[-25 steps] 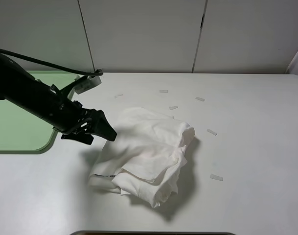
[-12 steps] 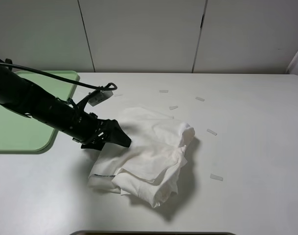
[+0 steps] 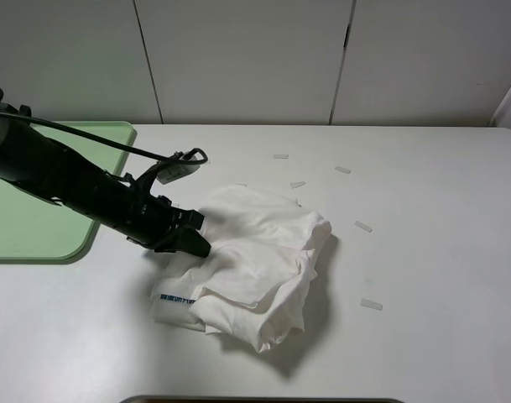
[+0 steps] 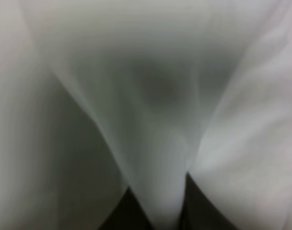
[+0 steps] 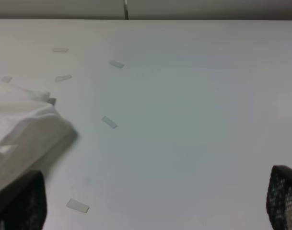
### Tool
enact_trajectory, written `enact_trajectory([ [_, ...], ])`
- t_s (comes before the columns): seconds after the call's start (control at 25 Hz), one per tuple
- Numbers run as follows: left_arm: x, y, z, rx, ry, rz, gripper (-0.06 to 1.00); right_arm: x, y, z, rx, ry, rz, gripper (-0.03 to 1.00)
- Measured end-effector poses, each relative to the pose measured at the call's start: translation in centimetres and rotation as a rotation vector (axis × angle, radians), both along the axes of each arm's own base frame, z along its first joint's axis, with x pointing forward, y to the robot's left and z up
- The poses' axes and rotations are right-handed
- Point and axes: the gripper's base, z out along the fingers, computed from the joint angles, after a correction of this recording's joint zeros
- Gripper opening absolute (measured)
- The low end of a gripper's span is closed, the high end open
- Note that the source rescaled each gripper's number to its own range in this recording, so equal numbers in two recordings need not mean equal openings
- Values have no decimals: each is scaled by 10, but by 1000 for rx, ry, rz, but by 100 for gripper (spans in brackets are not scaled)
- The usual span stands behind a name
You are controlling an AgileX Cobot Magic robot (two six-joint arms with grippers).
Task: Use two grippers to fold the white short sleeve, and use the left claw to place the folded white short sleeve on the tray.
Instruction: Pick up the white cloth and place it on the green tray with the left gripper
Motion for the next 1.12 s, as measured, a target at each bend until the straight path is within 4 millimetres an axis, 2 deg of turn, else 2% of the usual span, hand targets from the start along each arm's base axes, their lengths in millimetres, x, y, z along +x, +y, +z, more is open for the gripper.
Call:
enact_trajectory([
  [0.12,5,2,11,47,-42,-20,2,0,0,0,0,0,0,100],
  [0.28,13,8,38,131,-137,-64,1,0,0,0,0,0,0,100],
  [0.32,13,8,38,131,-137,-64,1,0,0,0,1,0,0,100],
  [0.48,25,24,73,267,-241,-100,1,0,0,0,1,0,0,100],
  [0.6,34,43,93,406,-297,-102,1,0,0,0,1,0,0,100],
  [0.64,39,58,103,512,-325,-92,1,0,0,0,1,0,0,100],
  [0.68,42,65,108,551,-329,-74,1,0,0,0,1,0,0,100],
  [0.72,42,65,108,551,-329,-74,1,0,0,0,1,0,0,100],
  [0.84,48,84,116,664,-354,-65,1,0,0,0,1,0,0,100],
  [0.92,51,101,119,737,-365,-63,1,0,0,0,1,0,0,100],
  [0.96,54,117,120,805,-380,-75,1,0,0,0,1,0,0,100],
  [1.0,54,117,120,805,-380,-75,1,0,0,0,1,0,0,100],
  [1.12,61,150,123,893,-426,-48,1,0,0,0,1,0,0,100],
])
